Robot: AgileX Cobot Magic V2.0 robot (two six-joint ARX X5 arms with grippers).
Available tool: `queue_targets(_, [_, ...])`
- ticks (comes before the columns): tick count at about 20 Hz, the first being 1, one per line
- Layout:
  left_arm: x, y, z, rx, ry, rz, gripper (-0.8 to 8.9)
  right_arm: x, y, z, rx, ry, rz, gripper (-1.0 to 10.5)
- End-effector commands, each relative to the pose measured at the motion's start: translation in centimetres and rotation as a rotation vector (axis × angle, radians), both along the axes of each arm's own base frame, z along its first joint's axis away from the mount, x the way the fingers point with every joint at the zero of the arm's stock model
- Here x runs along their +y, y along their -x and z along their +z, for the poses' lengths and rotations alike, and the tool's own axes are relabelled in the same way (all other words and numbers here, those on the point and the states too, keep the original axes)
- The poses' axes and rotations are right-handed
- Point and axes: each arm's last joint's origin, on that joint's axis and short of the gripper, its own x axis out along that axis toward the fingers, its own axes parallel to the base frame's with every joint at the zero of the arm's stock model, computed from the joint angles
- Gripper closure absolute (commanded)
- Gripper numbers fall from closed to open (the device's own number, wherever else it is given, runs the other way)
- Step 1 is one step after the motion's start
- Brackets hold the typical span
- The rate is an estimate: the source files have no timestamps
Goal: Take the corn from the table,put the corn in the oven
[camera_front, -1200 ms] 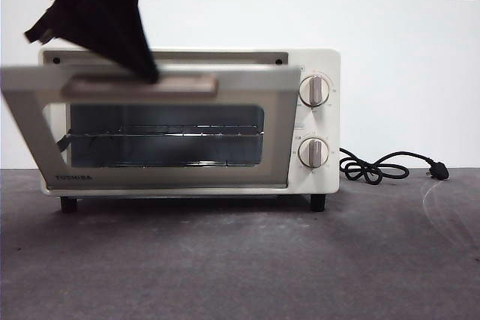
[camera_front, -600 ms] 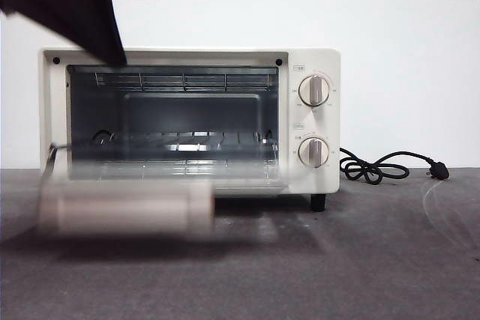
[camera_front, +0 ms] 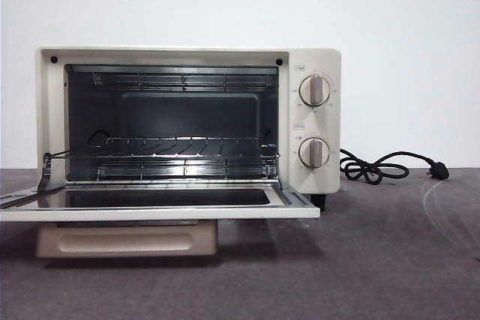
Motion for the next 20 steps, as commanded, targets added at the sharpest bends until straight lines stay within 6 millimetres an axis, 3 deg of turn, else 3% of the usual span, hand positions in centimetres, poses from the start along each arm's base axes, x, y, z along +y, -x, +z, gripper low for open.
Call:
queue_targets(1, [1.1,1.2,0.3,-0.046,0.009,0.032,8.19,1.7,-0.5,-0.8,-0.109,0.047,0.014,9.6])
queue_targets(9, [3.9,4.7,0.8,-0.122,0.059,0.076,8.19,6.2,-1.6,-4.8,-0.365,0.298,-0.017,9.6])
queue_targets(20, [5.6,6.7,0.2,-0.094,0.064,0.12,8.19,11.8,-5.4,-7.2,-0.617,0.604,-0.042,9.6])
